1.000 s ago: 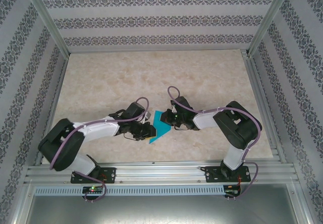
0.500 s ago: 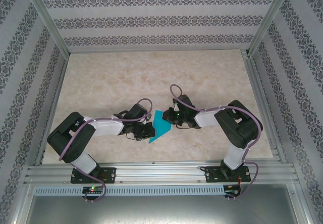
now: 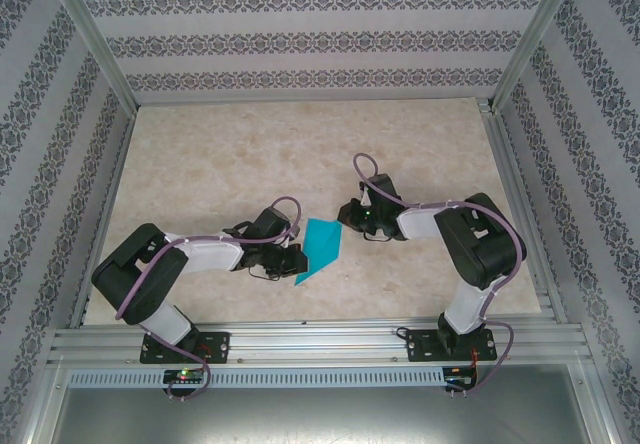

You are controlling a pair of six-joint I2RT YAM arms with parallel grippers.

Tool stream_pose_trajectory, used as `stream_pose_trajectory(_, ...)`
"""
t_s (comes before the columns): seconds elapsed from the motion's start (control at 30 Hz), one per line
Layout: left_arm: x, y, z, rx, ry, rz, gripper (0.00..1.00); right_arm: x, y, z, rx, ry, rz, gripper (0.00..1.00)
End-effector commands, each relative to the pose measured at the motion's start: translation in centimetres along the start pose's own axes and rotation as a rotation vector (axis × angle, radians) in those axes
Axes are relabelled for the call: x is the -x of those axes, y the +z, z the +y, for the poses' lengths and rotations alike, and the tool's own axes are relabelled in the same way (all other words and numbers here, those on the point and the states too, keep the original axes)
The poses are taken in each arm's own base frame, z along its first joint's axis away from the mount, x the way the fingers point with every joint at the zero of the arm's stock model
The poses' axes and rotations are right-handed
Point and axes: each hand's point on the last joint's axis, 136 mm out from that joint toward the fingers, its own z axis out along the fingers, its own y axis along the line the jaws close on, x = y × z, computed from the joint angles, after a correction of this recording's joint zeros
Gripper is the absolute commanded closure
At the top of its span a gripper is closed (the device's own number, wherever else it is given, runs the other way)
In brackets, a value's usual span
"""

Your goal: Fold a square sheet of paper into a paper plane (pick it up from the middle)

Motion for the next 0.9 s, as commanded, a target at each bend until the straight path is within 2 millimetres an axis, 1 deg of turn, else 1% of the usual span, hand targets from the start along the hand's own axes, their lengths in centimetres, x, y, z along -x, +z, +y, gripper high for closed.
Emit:
stream_pose_trajectory(0.0,-2.7,0.7,2.7,0.087,-0.080,0.096,0.87,1.8,-2.2,1.5,0.006,-0.045,-0.059,0.85)
stream_pose_trajectory(0.03,-2.5,1.0,1.9,0.054,-0.096,0.088,0.87,1.9,-2.9,1.8,0.000,-0.048,-0.066,0.84)
stream_pose_trajectory(0.1,-1.9,1.3,0.8,0.014,-0.118,0.066,0.86,1.8,-4.2,1.6,-0.037,-0.041,-0.081,0.82)
stream_pose_trajectory(0.17,-1.1,1.4,-0.3,-0.008,-0.142,0.040,0.86,1.3,-5.5,1.6,-0.038,-0.041,-0.096,0.78)
stream_pose_trajectory(0.27,0.4,1.7,-1.6,-0.036,-0.175,-0.017,0.85,0.2,-6.8,0.5,-0.062,-0.012,-0.104,0.70)
stream_pose_trajectory(0.37,1.7,2.3,-3.2,-0.073,-0.189,-0.045,0.85,-1.3,-7.6,-0.6,-0.070,0.022,-0.093,0.66)
stream_pose_trajectory(0.47,2.1,2.2,-4.8,-0.099,-0.158,-0.059,0.84,-2.7,-8.1,-1.4,-0.077,0.051,-0.075,0.63)
stream_pose_trajectory(0.53,2.2,1.2,-4.9,-0.046,-0.107,-0.080,0.83,-3.3,-8.5,-1.6,-0.074,0.061,-0.072,0.60)
stream_pose_trajectory(0.63,2.6,-1.1,-4.4,0.055,-0.037,-0.132,0.81,-3.7,-9.0,-1.9,-0.072,0.086,-0.081,0.55)
stream_pose_trajectory(0.73,3.4,-3.3,-3.8,0.130,0.008,-0.186,0.77,-4.1,-9.1,-1.6,-0.052,0.102,-0.079,0.51)
stream_pose_trajectory(0.87,4.9,-4.8,-3.1,0.160,0.023,-0.206,0.76,-4.7,-8.8,-1.4,-0.049,0.121,-0.058,0.50)
